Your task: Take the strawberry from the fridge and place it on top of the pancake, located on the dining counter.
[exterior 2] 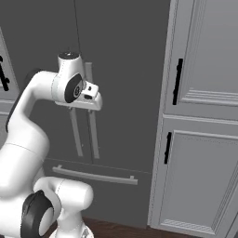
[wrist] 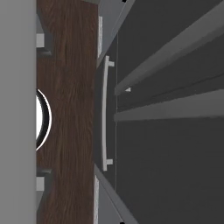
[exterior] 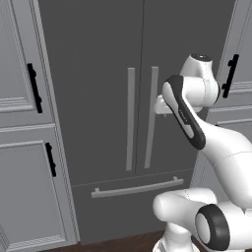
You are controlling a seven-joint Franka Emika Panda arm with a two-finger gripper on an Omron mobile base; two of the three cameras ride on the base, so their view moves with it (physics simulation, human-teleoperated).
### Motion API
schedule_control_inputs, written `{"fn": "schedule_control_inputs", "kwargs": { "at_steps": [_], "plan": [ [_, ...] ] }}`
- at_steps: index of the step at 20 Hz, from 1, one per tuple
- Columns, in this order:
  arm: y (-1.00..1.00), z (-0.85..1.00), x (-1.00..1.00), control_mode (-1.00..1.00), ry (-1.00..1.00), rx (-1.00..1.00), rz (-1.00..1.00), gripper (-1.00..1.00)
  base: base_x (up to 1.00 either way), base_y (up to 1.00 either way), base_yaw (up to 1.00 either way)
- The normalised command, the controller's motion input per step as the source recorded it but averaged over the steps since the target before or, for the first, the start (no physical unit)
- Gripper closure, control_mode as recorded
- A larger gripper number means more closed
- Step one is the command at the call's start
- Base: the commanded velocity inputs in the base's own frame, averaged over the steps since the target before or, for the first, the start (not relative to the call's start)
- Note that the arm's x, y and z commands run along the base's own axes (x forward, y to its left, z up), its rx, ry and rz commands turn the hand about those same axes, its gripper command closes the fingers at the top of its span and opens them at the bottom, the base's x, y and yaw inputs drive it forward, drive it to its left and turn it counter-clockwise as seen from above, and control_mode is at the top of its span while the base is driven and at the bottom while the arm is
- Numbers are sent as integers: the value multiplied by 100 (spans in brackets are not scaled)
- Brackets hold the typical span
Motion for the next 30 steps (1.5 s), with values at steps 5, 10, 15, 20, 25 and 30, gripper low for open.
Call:
{"fn": "schedule_control_inputs", "kwargs": {
  "at_steps": [5, 10, 15, 20, 25, 30],
  "plan": [
    [0, 0, 0, 100, 0, 0, 0, -100, -1, 31, 0],
    [0, 0, 0, 100, 0, 0, 0, -100, -4, 21, 0],
    [0, -2, -12, -100, 0, 0, 0, -100, -11, 2, 0],
    [0, 0, 0, -100, -5, 0, 0, -100, 0, 0, 0],
    [0, -10, 21, -100, -10, 0, 0, -100, 0, 0, 0],
    [0, -9, 25, -100, -13, 0, 0, -100, 0, 0, 0]
  ]
}}
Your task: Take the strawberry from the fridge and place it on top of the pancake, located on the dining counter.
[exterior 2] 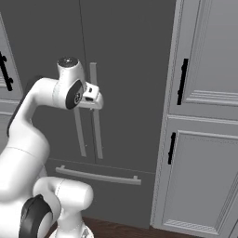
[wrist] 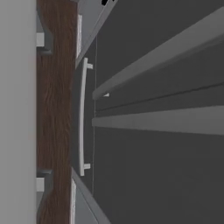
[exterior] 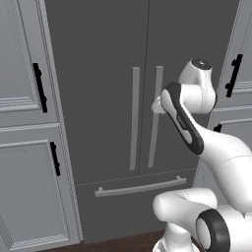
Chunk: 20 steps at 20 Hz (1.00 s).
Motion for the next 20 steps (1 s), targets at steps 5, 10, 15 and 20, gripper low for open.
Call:
{"fn": "schedule_control_inputs", "kwargs": {
  "at_steps": [5, 10, 15, 20],
  "plan": [
    [0, -3, 33, -100, -9, 0, 0, -100, 0, 0, 0],
    [-10, -4, 37, -100, -2, 0, 0, -100, 0, 0, 0],
    [-2, -17, 46, -100, -8, -1, 0, -100, 0, 0, 0],
    [-1, -14, 61, -100, -1, -1, -2, -100, 0, 0, 0]
  ]
}}
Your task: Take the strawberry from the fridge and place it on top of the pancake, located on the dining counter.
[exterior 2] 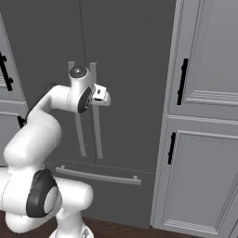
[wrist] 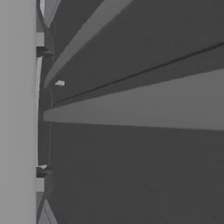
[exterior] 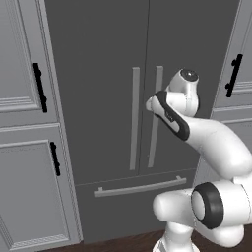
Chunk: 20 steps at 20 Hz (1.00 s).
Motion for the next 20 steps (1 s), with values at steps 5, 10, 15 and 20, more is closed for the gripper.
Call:
{"fn": "schedule_control_inputs", "kwargs": {
  "at_steps": [5, 10, 15, 20],
  "plan": [
    [0, -3, 68, -100, 0, -3, -1, -100, 0, 0, 0],
    [-1, -12, 47, -100, -6, -2, 0, -100, 0, 0, 0],
    [0, -24, 8, -100, -17, -5, 0, -100, 0, 0, 0],
    [-8, -16, 20, -100, -11, -2, 0, -100, 0, 0, 0]
  ]
}}
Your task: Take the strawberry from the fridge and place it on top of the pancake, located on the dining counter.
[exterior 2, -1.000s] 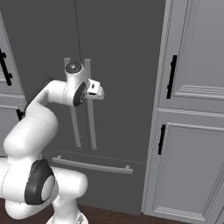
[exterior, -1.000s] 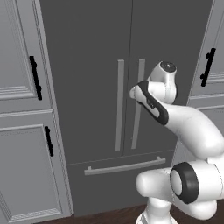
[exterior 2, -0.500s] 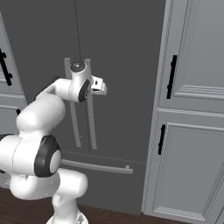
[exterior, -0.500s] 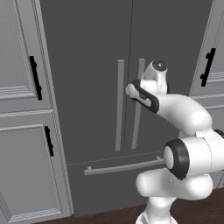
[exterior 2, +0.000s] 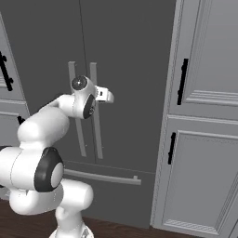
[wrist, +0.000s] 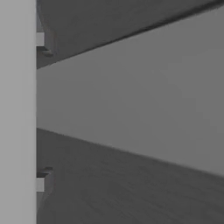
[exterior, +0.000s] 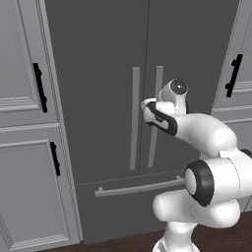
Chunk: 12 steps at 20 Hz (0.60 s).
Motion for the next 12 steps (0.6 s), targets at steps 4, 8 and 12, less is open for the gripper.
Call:
{"fn": "schedule_control_inputs", "kwargs": {
  "at_steps": [4, 8, 12],
  "plan": [
    [-14, -6, 47, -100, -9, 0, 1, -100, 0, 0, 0],
    [0, -29, 13, -100, -20, 0, 2, -100, 0, 0, 0],
    [0, -28, 7, -100, -8, 0, 0, -100, 0, 0, 0]
  ]
}}
